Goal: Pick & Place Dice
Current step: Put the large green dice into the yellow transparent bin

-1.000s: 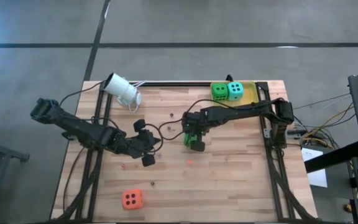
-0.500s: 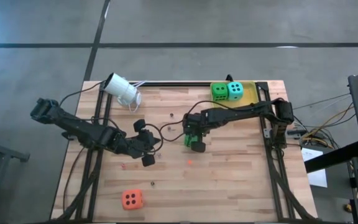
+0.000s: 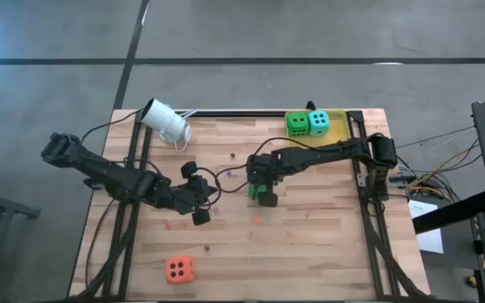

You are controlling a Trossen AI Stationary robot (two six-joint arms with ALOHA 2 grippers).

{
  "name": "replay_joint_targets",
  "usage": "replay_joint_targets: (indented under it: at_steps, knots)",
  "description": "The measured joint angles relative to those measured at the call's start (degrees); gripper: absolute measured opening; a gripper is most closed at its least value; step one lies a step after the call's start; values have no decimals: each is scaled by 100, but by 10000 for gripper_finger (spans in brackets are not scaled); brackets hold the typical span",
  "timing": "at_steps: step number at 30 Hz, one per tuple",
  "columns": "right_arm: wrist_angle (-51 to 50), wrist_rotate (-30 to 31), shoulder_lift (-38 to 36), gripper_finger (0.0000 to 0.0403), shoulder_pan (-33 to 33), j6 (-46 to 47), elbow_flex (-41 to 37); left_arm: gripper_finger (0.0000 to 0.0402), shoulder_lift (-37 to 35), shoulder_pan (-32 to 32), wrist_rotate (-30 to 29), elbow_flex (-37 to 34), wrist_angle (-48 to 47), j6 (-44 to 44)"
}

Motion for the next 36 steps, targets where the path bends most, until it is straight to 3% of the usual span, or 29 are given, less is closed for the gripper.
replay_joint_targets:
  at_steps: [10, 19, 31, 36]
  knots:
    - [22, -2, -12, 337, 3, -33, 84, 12, 0, 2, 0, 0, 0, 0]
    - [-561, 72, -399, 335, 3, 1, 312, 12, 0, 2, 0, 0, 0, 0]
    - [-1612, 1586, -1978, 337, -145, 662, 339, 12, -2, 2, 0, 0, 0, 2]
    - [-2097, 1811, -2573, 337, -494, 1214, 333, 12, -2, 2, 3, 0, 1, 7]
